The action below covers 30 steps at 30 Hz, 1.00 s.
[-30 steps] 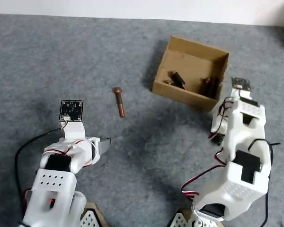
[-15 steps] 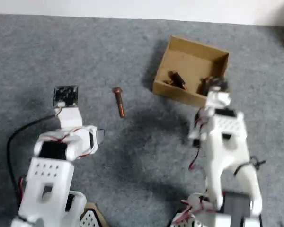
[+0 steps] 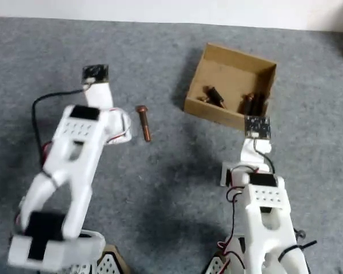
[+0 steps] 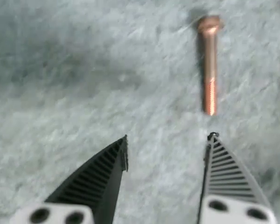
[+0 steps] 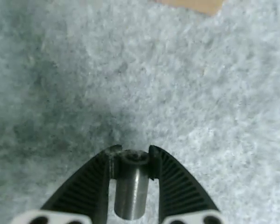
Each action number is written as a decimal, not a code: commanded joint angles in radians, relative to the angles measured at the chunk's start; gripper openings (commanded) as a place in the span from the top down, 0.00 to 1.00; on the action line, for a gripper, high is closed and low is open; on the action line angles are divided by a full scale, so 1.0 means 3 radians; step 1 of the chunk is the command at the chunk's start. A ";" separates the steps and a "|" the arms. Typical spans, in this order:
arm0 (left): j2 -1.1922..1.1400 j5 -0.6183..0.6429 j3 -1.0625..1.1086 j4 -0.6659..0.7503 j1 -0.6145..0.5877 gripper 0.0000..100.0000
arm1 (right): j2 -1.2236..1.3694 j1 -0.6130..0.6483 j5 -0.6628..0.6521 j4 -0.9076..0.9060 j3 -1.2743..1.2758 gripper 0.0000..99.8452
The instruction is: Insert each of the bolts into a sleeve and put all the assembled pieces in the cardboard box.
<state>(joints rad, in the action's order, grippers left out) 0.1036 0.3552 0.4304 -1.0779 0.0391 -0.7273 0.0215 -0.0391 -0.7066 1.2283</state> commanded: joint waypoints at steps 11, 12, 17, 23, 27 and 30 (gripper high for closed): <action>-0.1670 0.0425 -0.1629 -0.0020 0.0299 0.74 | -0.0125 0.0028 -0.0005 0.0105 0.0018 0.99; -0.1777 0.0455 -0.1711 -0.0020 0.0299 0.74 | -0.0125 0.0033 -0.0051 0.0105 0.0018 0.99; -0.2192 0.0634 -0.2048 -0.0189 0.0294 0.74 | -0.0125 0.0079 -0.0128 0.0238 0.0049 0.99; -0.2514 0.0680 -0.2299 -0.0332 0.0228 0.75 | -0.0197 0.0084 -0.0107 0.0233 0.0049 0.99; -0.2565 0.0660 -0.2304 -0.0327 0.0233 0.90 | -0.0673 0.0084 -0.0102 0.0197 0.0269 0.99; -0.2565 0.0629 -0.2304 -0.0307 0.0233 0.98 | -0.1261 0.0084 -0.0102 0.0136 0.0519 0.99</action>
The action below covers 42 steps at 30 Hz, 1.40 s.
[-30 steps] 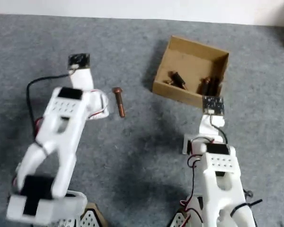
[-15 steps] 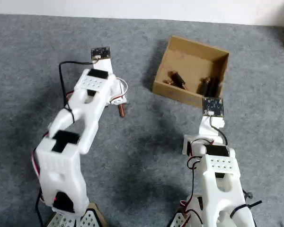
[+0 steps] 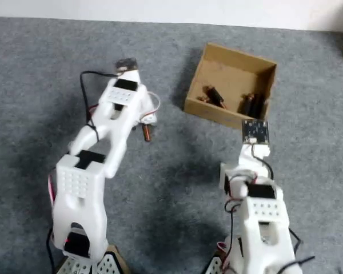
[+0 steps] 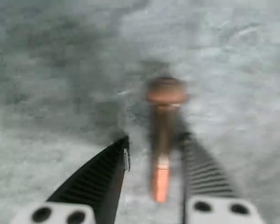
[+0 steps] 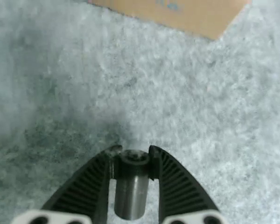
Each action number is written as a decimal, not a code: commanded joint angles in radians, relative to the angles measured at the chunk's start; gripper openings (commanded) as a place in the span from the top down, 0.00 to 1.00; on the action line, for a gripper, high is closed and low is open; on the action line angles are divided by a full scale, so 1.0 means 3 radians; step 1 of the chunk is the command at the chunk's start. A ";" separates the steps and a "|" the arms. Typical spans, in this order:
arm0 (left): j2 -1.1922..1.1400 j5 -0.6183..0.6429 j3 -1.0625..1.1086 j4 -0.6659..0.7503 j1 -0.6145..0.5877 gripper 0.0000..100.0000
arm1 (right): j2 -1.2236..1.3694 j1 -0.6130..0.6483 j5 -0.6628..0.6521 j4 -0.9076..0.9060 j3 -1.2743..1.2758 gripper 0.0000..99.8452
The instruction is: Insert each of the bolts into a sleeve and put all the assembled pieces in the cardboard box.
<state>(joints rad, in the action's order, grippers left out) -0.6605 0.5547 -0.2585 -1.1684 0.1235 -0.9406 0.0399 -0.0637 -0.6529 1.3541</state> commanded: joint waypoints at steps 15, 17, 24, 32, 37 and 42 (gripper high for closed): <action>0.1097 -0.0338 0.0371 -0.0593 0.0151 1.00 | -0.2805 0.0494 -0.0051 -0.0908 0.0882 0.99; 0.1353 -0.0338 0.0545 -0.0593 0.0212 1.00 | -0.2821 0.0494 -0.0051 -0.0872 0.0882 0.99; 0.2524 -0.0491 0.1378 -0.0389 0.0514 1.00 | -0.3000 0.0499 -0.0026 -0.0862 0.0898 0.99; 0.3613 -0.0598 0.2713 0.0839 0.0586 1.00 | -0.2995 0.0662 -0.0020 -0.0836 0.0887 0.99; 0.3900 -0.0593 0.3168 0.1268 0.0611 1.00 | -0.2995 0.0944 -0.0020 -0.0432 0.0959 0.99; 0.4058 -0.0598 0.3250 0.1371 0.0647 1.00 | -0.2995 0.0974 -0.0020 0.0043 0.1256 0.99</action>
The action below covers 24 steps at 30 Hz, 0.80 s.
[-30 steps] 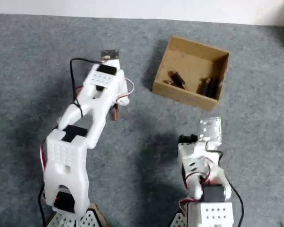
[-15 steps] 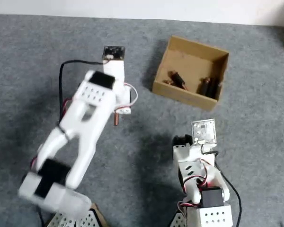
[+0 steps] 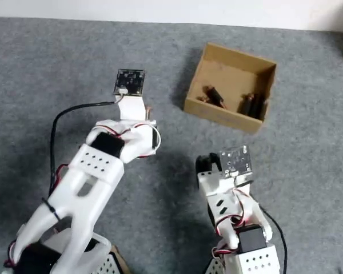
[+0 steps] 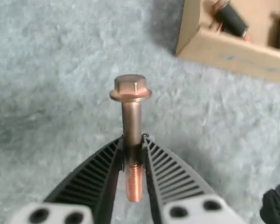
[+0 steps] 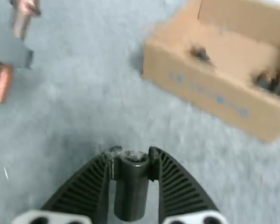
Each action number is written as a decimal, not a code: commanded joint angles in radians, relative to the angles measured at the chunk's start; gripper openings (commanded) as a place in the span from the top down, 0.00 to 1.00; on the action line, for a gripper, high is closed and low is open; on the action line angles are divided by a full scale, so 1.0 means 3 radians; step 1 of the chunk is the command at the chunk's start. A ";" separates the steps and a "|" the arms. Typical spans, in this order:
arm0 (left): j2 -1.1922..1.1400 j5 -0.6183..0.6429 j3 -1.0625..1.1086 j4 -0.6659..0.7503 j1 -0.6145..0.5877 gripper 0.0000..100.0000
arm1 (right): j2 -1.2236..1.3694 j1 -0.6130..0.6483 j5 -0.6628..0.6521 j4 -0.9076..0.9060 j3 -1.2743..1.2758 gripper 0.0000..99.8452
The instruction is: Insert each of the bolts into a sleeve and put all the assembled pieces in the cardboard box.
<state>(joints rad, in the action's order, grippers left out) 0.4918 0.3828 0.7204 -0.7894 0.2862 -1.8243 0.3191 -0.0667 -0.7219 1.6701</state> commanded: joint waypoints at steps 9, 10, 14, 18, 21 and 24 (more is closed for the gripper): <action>0.0806 -0.0522 0.0115 0.0481 0.0458 1.00 | -0.0043 0.0545 -0.0031 0.0468 0.0315 0.99; 0.0877 -0.0522 0.0171 0.0573 0.0494 1.00 | -0.0043 0.0586 -0.0031 0.0468 0.0315 0.99; 0.1112 -0.0501 0.0401 0.0788 0.0586 1.00 | -0.0043 0.0673 -0.0031 0.0483 0.0315 0.99; 0.1363 -0.0338 0.0667 0.1074 0.0606 1.00 | -0.0043 0.0673 -0.0036 0.0483 0.0315 0.99; 0.1634 0.0230 0.0892 0.1289 0.0596 1.00 | -0.0043 0.0667 -0.0036 0.0483 0.0315 0.99; 0.1854 0.0476 0.1087 0.1340 0.0606 1.00 | -0.0043 0.0667 -0.0036 0.0488 0.0315 0.99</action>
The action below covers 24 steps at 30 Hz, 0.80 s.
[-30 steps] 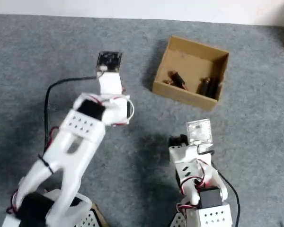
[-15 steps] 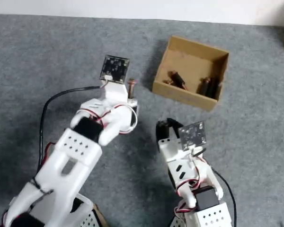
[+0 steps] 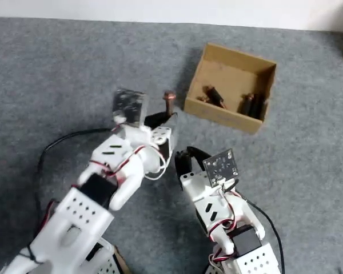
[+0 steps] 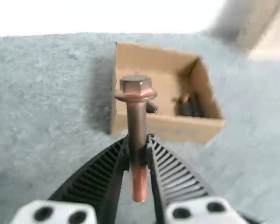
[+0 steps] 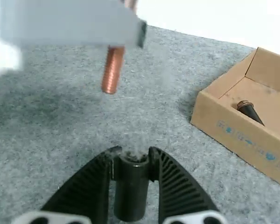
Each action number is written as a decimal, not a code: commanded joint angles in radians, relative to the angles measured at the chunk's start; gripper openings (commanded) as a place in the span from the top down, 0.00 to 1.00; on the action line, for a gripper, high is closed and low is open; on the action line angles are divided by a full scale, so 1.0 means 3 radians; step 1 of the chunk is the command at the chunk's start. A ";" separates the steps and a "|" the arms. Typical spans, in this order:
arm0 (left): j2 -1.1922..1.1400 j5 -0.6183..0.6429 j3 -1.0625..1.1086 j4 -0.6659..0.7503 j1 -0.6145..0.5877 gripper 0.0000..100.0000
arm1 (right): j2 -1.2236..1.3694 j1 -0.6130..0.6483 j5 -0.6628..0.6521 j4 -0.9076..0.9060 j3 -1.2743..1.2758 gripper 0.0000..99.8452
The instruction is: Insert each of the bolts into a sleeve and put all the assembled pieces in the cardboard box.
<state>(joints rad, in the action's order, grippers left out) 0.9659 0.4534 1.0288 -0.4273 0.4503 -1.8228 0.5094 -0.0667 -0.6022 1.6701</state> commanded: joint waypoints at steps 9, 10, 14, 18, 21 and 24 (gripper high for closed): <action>0.0417 0.0542 0.0632 0.0880 0.0263 1.00 | -0.0054 -0.0161 -0.0015 0.0330 0.0315 0.99; 0.0417 0.0455 0.0719 0.0982 0.0315 1.00 | -0.0054 -0.0176 -0.0015 0.0355 0.0315 0.99; 0.0442 0.0215 0.0877 0.1054 0.0442 1.00 | -0.0049 -0.0166 -0.0010 0.0396 0.0315 0.99; 0.0448 0.0205 0.0867 0.1054 0.0453 1.00 | -0.0049 -0.0084 -0.0036 0.0396 0.0315 0.99; 0.0448 0.0210 0.0867 0.1064 0.0442 1.00 | -0.0049 -0.0054 -0.0015 0.0396 0.0315 0.99; 0.0448 0.0235 0.0867 0.1100 0.0427 1.00 | -0.0049 0.0008 -0.0010 0.0381 0.0315 0.99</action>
<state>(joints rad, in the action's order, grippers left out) 1.0733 0.5224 1.2942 -0.1312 0.5639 -1.8213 0.4833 -0.0698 -0.5132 1.6701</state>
